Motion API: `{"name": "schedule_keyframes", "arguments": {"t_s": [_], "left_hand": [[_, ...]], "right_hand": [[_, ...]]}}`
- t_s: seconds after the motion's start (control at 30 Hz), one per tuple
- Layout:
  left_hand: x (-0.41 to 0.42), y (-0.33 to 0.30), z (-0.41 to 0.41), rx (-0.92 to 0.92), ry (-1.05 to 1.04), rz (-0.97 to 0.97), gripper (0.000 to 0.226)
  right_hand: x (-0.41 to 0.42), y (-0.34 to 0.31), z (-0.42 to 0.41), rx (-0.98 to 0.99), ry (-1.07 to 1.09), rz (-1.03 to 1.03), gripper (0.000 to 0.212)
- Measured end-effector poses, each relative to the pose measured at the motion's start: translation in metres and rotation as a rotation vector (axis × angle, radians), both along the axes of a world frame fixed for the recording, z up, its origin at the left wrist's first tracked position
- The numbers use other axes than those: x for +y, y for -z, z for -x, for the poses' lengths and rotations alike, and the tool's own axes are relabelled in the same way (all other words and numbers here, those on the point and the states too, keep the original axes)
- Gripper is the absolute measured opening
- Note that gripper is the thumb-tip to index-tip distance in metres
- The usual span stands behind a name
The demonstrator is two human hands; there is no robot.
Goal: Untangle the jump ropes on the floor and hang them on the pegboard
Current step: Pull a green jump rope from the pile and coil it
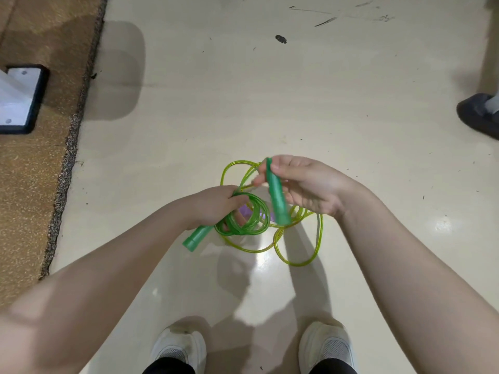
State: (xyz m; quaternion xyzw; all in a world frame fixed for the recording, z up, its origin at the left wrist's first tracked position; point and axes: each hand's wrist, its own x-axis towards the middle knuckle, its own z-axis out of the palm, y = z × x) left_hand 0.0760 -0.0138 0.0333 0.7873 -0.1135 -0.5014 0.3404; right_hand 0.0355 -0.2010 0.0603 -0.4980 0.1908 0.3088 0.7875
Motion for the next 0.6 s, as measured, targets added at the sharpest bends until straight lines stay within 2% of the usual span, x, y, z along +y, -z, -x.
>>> {"name": "schedule_keyframes", "arguments": {"t_s": [0.1,0.2,0.3,0.43,0.5,0.6], "left_hand": [[-0.002,-0.001,0.002,0.027,-0.021,0.068,0.016],[-0.001,0.002,-0.001,0.048,-0.089,0.084,0.019],[0.005,0.005,-0.006,0.071,-0.173,0.079,0.026],[0.009,0.004,-0.008,0.162,-0.202,0.104,0.029],[0.007,0.001,-0.008,0.195,-0.224,0.153,0.03],[0.004,0.0,-0.007,0.121,-0.24,0.174,0.032]], "right_hand": [[0.017,0.005,-0.004,-0.002,0.199,-0.046,0.012],[0.024,0.013,-0.003,-0.092,0.26,0.082,0.013],[0.021,0.018,0.003,-0.324,0.124,0.378,0.021],[0.026,0.019,0.011,-0.471,0.002,0.541,0.022],[0.031,0.027,0.014,-0.609,-0.162,0.761,0.023],[0.037,0.042,0.016,-0.771,-0.395,1.076,0.021]]}}
